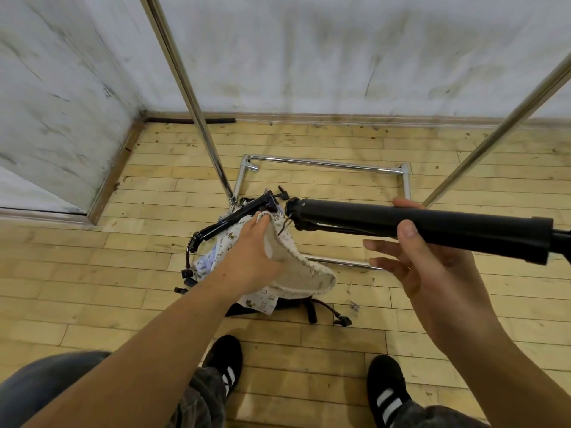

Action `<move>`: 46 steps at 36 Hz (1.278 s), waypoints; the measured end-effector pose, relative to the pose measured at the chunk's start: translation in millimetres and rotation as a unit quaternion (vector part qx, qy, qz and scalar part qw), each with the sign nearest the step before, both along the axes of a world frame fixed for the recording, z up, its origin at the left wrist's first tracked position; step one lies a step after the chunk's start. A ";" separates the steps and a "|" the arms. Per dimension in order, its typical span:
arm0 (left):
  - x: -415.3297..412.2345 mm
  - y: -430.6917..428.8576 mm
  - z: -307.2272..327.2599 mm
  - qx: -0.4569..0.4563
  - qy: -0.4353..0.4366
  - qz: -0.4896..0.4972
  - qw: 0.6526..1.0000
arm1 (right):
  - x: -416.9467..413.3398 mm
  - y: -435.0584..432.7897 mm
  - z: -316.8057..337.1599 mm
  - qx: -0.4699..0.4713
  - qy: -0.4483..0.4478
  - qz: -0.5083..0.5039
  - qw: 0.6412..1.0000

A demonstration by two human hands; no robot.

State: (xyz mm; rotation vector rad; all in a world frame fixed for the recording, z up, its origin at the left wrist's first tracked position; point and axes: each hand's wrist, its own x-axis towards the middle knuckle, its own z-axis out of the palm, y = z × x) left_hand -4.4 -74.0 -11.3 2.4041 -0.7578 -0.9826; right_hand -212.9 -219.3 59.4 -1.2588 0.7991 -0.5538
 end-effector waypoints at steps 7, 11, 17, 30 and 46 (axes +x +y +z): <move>0.0 -0.2 0.4 0.038 0.002 0.014 0.999 | -2.6 -4.0 1.8 0.071 -0.049 -0.028 0.996; -0.1 -1.2 -1.5 0.036 0.008 0.018 0.999 | -2.3 -5.5 3.5 0.093 -0.069 -0.037 0.993; -2.2 -2.2 0.6 0.022 0.000 0.002 1.000 | -2.7 -3.1 1.0 0.088 -0.038 -0.033 0.995; -3.9 -6.5 8.6 -0.016 -0.011 -0.038 0.999 | -3.4 6.5 -8.0 0.009 0.047 0.095 0.994; -17.0 -7.6 14.0 -0.030 -0.044 -0.096 0.994 | -1.4 0.3 -11.2 0.008 0.094 0.072 0.993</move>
